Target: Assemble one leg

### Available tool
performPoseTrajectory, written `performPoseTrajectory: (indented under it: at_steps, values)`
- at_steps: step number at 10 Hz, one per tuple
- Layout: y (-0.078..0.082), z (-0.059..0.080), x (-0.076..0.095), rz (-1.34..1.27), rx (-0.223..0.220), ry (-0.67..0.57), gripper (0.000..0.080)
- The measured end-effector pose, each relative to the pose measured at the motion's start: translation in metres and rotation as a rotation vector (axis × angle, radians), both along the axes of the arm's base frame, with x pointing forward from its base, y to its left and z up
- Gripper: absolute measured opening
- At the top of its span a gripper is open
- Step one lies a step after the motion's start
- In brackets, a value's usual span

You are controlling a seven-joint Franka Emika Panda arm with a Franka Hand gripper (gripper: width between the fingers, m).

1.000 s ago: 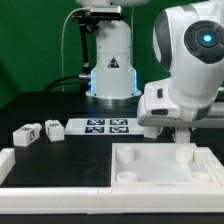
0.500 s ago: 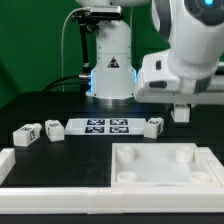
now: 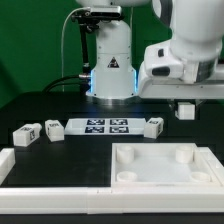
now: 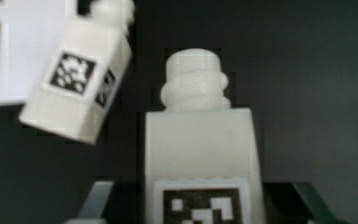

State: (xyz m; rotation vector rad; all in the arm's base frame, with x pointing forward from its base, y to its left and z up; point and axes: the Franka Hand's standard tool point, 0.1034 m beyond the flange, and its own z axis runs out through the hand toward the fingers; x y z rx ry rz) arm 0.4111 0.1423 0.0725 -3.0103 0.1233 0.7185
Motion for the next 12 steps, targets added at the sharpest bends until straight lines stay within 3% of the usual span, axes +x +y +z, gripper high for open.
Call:
performPoseTrajectory:
  at_steps: [1,2,3,5,7,9,10,12]
  values:
    - [-0.001,0.000,-0.004,0.000,-0.001,-0.054,0.0288]
    - [-0.001,-0.008,0.009,-0.008,0.007,-0.186,0.0288]
    - [-0.005,-0.006,0.015,0.009,0.009,-0.262,0.0288]
    - [-0.015,0.006,0.045,0.028,0.023,-0.458,0.0288]
    - [-0.019,0.019,0.062,0.034,0.035,-0.630,0.0288]
    - [-0.009,0.029,0.065,0.032,0.055,-0.761,0.0288]
    - [-0.008,0.026,0.063,0.038,0.061,-0.803,0.0288]
    - [-0.008,0.025,0.063,0.040,0.059,-0.790,0.0288]
